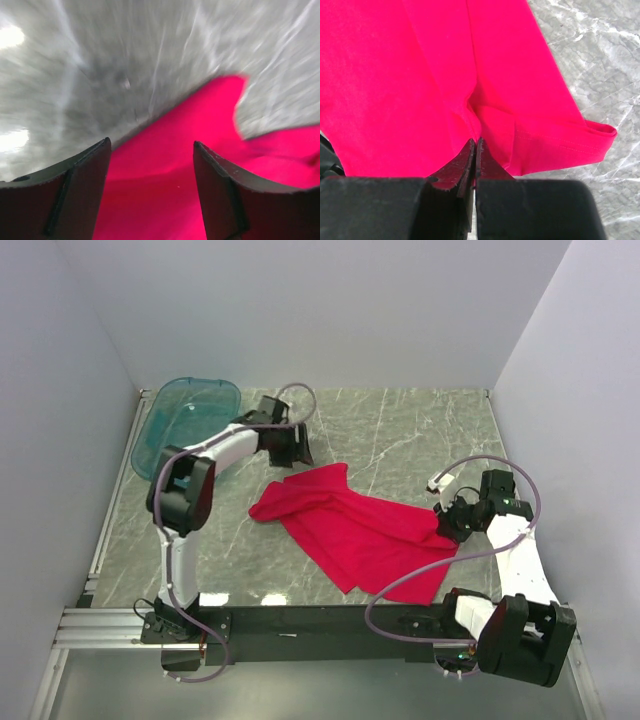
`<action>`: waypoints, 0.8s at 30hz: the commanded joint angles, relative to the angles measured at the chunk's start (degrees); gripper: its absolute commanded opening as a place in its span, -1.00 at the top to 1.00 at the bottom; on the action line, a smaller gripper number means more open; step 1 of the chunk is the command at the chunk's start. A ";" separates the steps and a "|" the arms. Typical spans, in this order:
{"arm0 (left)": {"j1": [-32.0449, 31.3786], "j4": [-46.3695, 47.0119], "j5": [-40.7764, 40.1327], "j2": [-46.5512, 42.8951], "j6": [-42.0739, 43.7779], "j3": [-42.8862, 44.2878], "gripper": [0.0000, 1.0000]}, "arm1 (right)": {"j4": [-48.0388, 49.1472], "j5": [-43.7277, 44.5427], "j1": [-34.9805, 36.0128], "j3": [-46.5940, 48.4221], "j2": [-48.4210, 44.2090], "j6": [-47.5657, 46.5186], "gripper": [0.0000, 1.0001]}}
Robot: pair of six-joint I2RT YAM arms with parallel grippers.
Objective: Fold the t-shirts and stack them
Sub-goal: Flatten the tshirt out
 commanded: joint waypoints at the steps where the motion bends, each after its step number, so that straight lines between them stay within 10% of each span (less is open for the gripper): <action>1: -2.45 -5.99 -0.43 1.95 4.58 4.60 -0.43 | 2.28 -1.09 -0.26 0.44 0.89 1.80 1.00; 10: -4.74 -9.07 0.27 5.48 7.31 5.13 -0.26 | 2.98 -1.35 -0.44 0.79 2.04 2.77 1.00; 18: -5.09 -4.61 -0.86 1.98 7.23 2.77 0.96 | 2.45 -2.05 -0.70 1.76 2.74 3.21 1.00; 24: -5.09 1.90 0.70 -11.90 6.70 -2.33 0.99 | 2.28 -2.23 -1.14 2.20 2.74 3.03 1.00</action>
